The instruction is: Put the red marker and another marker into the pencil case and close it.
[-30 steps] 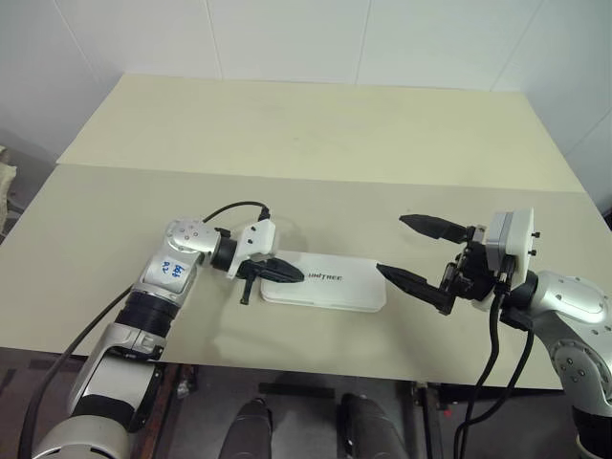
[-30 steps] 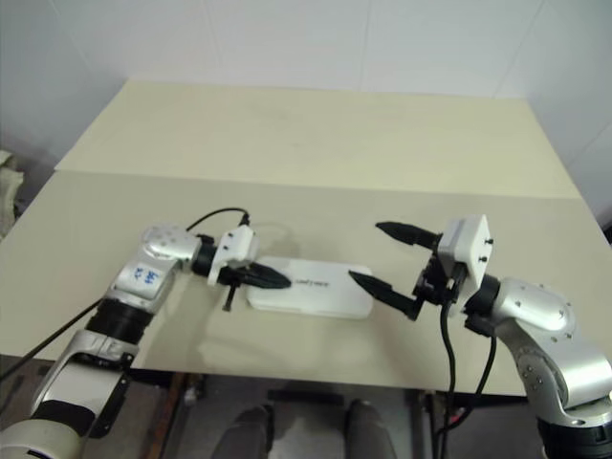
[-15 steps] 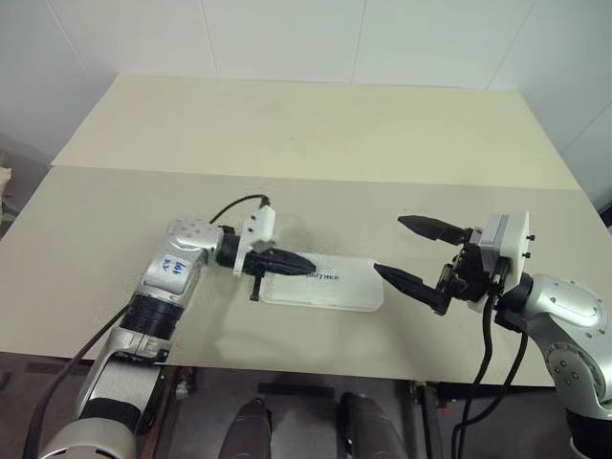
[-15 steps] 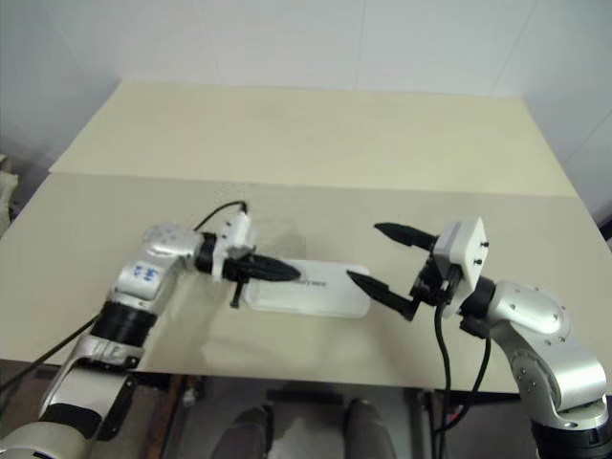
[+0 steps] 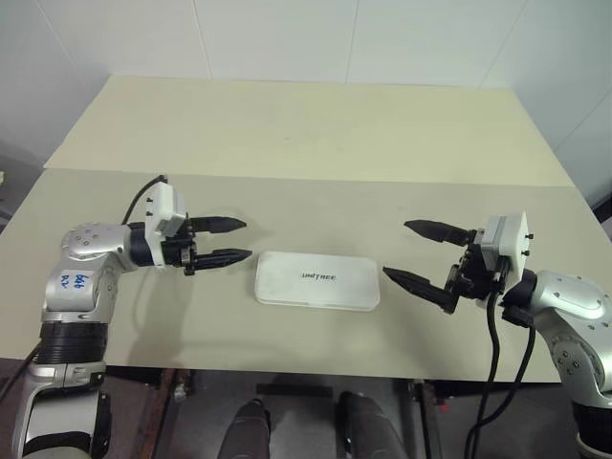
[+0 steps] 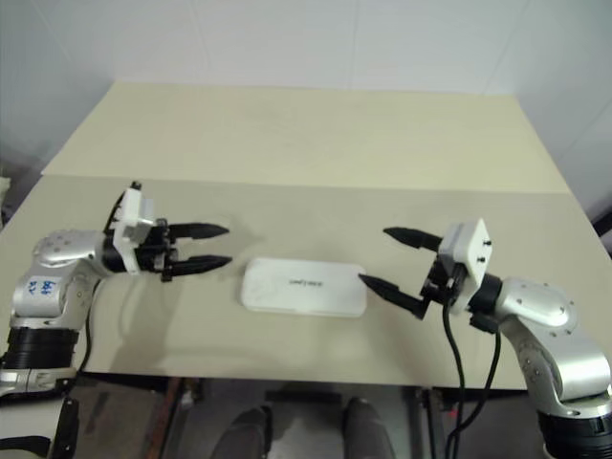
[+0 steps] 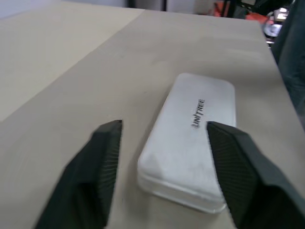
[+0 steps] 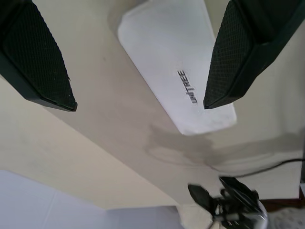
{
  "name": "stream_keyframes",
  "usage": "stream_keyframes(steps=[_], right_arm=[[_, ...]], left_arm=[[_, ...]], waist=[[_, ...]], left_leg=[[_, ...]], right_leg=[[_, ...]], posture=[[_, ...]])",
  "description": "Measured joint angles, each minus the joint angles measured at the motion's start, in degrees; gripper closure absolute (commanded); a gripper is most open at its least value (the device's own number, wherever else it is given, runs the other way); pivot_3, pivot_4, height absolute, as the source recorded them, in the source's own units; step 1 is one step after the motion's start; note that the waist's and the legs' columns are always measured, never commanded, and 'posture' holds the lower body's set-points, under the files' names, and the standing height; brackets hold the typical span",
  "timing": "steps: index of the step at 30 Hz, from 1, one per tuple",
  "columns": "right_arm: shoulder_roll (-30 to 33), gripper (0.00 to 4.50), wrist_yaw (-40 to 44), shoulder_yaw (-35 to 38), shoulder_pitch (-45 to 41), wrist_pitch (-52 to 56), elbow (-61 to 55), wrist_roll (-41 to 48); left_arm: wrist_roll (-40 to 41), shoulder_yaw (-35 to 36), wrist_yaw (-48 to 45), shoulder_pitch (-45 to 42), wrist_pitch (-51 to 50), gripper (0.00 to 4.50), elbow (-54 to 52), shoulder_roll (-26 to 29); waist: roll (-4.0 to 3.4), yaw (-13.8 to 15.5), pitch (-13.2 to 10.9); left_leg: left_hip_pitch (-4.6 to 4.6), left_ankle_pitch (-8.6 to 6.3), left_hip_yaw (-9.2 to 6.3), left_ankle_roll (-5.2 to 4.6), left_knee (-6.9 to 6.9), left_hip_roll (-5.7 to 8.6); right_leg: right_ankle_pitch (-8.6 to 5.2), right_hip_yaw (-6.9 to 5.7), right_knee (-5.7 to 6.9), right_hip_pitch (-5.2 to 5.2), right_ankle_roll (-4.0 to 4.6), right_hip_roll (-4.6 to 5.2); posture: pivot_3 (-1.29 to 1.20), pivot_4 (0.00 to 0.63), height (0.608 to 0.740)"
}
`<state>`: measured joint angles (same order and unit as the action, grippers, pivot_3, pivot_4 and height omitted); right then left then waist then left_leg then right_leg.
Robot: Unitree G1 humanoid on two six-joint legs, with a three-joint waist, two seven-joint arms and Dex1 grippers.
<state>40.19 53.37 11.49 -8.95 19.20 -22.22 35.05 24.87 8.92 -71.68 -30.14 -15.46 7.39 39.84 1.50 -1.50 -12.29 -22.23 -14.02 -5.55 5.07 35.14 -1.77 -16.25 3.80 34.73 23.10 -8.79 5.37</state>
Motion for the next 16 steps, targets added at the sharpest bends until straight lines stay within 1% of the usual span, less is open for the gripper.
stream_keyframes(steps=[1, 2, 5, 10, 16], right_arm=[[0.3, 0.00, 0.7, 0.1, -0.4, -0.5, 0.8, -0.2], [0.9, 0.00, 1.3, 0.3, -0.8, -0.9, 1.6, -0.3], [2.1, 0.00, 2.5, 1.4, -1.3, -1.8, 3.1, -0.5], [3.7, 0.00, 3.9, 2.8, -1.1, -1.9, 4.5, -0.7], [4.0, 0.00, 4.4, 3.0, -0.9, -2.9, 4.7, -1.2]], left_arm=[[0.1, 0.1, 0.5, 0.0, 0.0, 0.08, -0.2, 0.0], [0.1, 0.1, 1.0, 0.1, 0.0, 0.04, -0.5, -0.3], [0.3, 0.0, 2.1, 0.8, 0.5, 0.04, -2.5, -1.1], [0.4, -0.7, 3.0, 1.1, 1.7, 0.04, -2.6, -1.7], [0.4, -1.2, 3.2, 1.1, 2.2, 0.04, -2.4, -1.8]], waist=[[0.00, 0.0, 0.0], [0.00, 0.0, 0.0], [0.00, 0.0, 0.0], [0.00, -0.1, 0.0], [0.00, -0.1, 0.0]], left_leg=[[-0.01, 0.00, 0.00, 0.00, 0.00, 0.00], [-0.01, 0.00, 0.00, 0.00, 0.00, 0.00], [-0.01, 0.00, -0.01, 0.00, -0.04, -0.01], [-0.01, -0.01, 0.01, 0.00, -0.04, 0.00], [0.00, -0.01, 0.01, 0.00, -0.02, 0.00]], right_leg=[[0.00, 0.00, -0.01, 0.00, 0.00, 0.00], [0.00, 0.00, -0.02, 0.00, -0.01, 0.00], [0.00, 0.00, -0.02, 0.00, 0.00, -0.01], [0.00, 0.00, -0.04, 0.01, -0.01, -0.01], [0.01, 0.00, -0.03, 0.01, -0.01, -0.01]], posture=[[0.00, 0.150, 0.740], [0.00, 0.150, 0.740], [0.00, 0.150, 0.740], [0.00, 0.150, 0.740], [0.00, 0.150, 0.740]])
